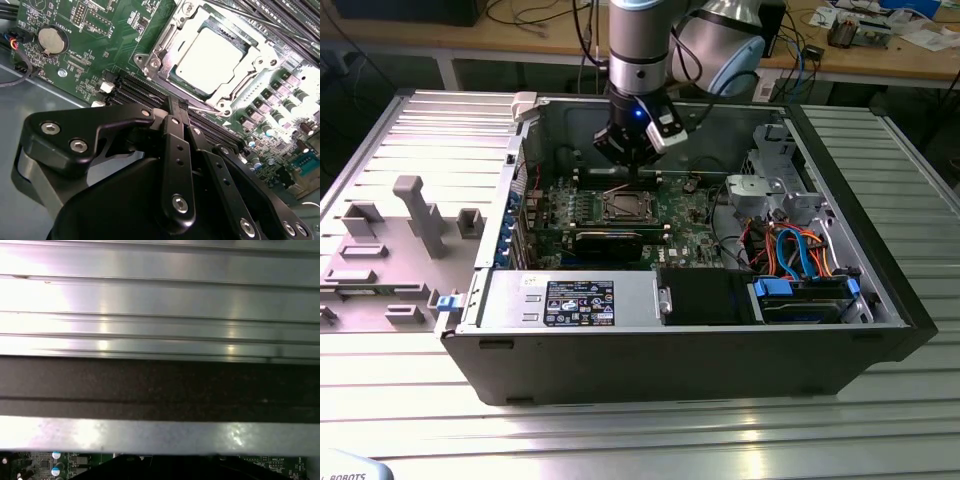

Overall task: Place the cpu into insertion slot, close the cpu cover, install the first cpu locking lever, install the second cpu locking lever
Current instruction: 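Install the first cpu locking lever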

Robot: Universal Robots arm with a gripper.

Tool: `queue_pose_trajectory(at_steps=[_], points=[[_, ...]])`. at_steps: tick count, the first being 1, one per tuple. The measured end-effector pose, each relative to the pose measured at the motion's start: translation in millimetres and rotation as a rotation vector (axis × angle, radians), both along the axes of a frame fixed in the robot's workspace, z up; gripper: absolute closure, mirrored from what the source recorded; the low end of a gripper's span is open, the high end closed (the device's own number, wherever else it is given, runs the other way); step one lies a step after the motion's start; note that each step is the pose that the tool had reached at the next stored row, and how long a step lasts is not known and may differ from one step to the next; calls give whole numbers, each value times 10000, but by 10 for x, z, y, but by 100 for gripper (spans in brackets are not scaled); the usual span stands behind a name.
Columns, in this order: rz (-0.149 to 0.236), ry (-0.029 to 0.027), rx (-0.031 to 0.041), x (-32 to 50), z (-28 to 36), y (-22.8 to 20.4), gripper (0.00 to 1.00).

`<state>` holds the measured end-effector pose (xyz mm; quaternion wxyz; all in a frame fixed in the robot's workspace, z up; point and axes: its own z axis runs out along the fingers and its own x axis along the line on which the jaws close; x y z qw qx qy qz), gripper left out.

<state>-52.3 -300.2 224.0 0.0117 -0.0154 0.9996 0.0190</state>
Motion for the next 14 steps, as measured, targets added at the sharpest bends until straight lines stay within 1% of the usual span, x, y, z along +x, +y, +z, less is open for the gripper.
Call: queue_pose_trajectory(at_steps=[5,14], points=[[-1,0,0,21,-29,0,89],[-1,0,0,54,-125,0,89]])
